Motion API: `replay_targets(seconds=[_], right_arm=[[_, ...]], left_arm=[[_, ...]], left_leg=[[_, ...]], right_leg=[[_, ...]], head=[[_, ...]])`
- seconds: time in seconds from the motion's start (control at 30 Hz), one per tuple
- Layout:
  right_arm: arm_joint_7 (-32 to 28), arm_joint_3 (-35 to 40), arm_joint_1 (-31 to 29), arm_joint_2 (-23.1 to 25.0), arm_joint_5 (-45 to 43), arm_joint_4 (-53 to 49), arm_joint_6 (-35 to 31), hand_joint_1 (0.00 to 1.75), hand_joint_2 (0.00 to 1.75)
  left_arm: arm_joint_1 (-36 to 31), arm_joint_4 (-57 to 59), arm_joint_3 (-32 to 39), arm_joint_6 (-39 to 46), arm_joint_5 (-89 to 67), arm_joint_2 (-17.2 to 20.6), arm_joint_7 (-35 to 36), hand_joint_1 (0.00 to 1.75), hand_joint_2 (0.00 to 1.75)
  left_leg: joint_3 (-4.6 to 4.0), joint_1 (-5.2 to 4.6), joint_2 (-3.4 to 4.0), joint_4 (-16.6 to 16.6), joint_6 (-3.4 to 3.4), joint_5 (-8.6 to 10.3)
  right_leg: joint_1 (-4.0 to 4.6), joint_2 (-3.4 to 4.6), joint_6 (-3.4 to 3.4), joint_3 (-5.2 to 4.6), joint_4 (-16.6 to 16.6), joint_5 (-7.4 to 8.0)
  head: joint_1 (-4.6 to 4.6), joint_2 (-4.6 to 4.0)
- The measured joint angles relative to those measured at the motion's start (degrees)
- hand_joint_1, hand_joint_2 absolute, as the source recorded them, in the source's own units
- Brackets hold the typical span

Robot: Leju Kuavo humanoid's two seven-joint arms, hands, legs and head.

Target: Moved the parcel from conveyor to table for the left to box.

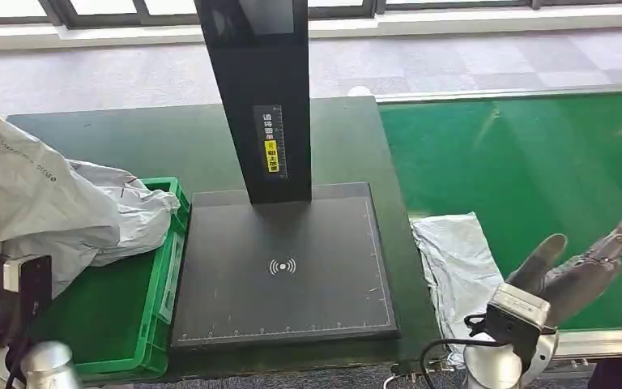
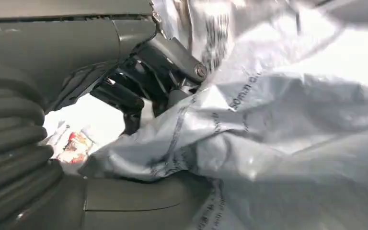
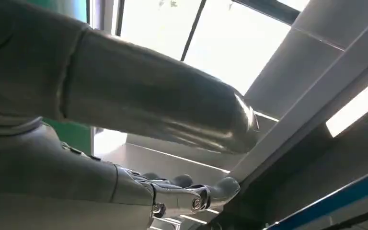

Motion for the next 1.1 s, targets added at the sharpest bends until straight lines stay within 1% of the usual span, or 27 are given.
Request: replay_targets(seconds=[0.17, 0.3, 0.73, 0.8, 0.9, 1.0, 1.1], right_arm=[[-0.02, -0.02, -0.1, -0.02, 0.02, 0.48, 0.0, 0.0, 0.0], [0.0, -0.2, -0.16, -0.02, 0.04, 1.16, 0.0, 0.0, 0.0], [0.0, -0.98, -0.19, -0.02, 0.2, 2.49, 0.0, 0.0, 0.0], [0.0, -0.98, -0.19, -0.02, 0.2, 2.56, 0.0, 0.0, 0.0], [0.0, -1.09, -0.2, -0.02, 0.2, 2.82, 0.0, 0.0, 0.0], [0.0, -1.77, -0.13, -0.02, 0.17, 3.04, 0.0, 0.0, 0.0], [0.0, -2.14, -0.1, -0.02, 0.11, 3.17, 0.0, 0.0, 0.0]], left_arm=[[-0.71, 0.0, 2.36, 0.0, 2.67, -0.2, -2.74, 0.0, 0.0], [-1.1, -0.04, 2.83, 0.0, 4.01, -0.24, -3.75, 0.0, 0.0], [-1.1, -2.38, 2.83, 0.0, 4.58, -0.63, -2.96, 0.0, 0.0], [-1.01, -2.69, 2.67, 0.0, 3.49, -0.7, -1.33, 0.0, 0.0], [-0.32, -4.46, 0.79, 0.0, 0.55, -0.68, 3.78, 0.0, 0.0], [0.46, -7.02, -3.04, 0.0, -1.68, -0.55, 8.69, 0.0, 0.0], [1.64, -10.45, -7.56, 0.02, -2.0, -0.22, 10.9, 0.0, 0.0]], left_leg=[[0.0, 0.0, -0.01, 0.0, 0.0, 0.0], [0.0, 0.0, -0.01, 0.0, 0.0, 0.0], [0.0, 0.0, -0.02, 0.0, 0.0, 0.0], [0.0, 0.0, -0.02, 0.0, 0.0, 0.0], [0.0, 0.0, -0.02, 0.0, 0.0, 0.0], [-0.04, 0.0, -0.18, 0.0, 0.0, 0.0], [-0.03, 0.0, -0.21, 0.0, 0.0, 0.0]], right_leg=[[0.0, 0.0, 0.0, 0.0, 0.0, 0.0], [0.0, -0.03, 0.0, 0.01, 0.0, 0.0], [0.0, -0.03, 0.0, 0.0, 0.0, 0.0], [0.01, -0.03, 0.0, 0.0, 0.0, 0.0], [0.01, -0.03, 0.0, 0.01, 0.0, 0.0], [0.01, -0.11, 0.0, 0.05, 0.0, 0.0], [0.0, -0.15, 0.0, 0.04, 0.0, 0.0]], head=[[0.0, 0.0], [0.0, 0.0], [0.0, 0.0], [0.0, 0.0], [0.02, 0.0], [0.02, 0.0], [0.02, 0.0]])
